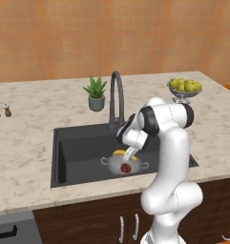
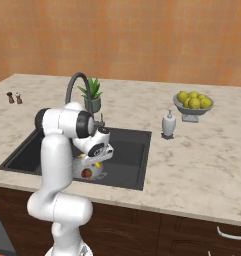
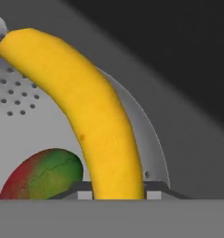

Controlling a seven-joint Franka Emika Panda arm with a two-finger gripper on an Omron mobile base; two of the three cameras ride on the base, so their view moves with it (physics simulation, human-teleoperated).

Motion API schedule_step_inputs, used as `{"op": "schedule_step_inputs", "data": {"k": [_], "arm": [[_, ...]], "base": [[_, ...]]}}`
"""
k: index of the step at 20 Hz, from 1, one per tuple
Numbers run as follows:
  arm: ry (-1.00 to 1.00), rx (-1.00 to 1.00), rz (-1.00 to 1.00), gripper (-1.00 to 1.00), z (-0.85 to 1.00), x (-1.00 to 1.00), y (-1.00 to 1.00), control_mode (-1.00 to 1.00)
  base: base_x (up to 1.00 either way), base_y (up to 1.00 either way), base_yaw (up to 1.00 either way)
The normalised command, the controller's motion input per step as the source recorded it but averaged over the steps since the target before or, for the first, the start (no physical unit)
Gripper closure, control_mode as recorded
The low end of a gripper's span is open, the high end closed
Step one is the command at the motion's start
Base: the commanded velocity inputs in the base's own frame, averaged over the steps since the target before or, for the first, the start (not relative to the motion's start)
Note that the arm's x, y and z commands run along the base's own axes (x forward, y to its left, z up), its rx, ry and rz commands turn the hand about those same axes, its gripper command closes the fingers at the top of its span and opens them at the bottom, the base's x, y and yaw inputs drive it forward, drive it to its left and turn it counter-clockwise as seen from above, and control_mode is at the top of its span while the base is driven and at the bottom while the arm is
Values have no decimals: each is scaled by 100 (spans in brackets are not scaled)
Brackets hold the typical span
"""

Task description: Put the colander in the sink, put the banana, mango in the colander, and turn on the sink faucet and pour water over the colander.

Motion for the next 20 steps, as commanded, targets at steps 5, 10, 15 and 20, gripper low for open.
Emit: {"op": "schedule_step_inputs", "data": {"k": [5,10,15,20], "arm": [[0,-7,0,100,-21,-29,16,-100],[-7,0,0,100,4,-44,3,-100],[-11,-2,0,100,5,-22,11,-100],[-3,-2,0,-100,0,6,10,-100]], "base": [[0,0,0],[0,0,0],[0,0,0],[0,0,0]]}}
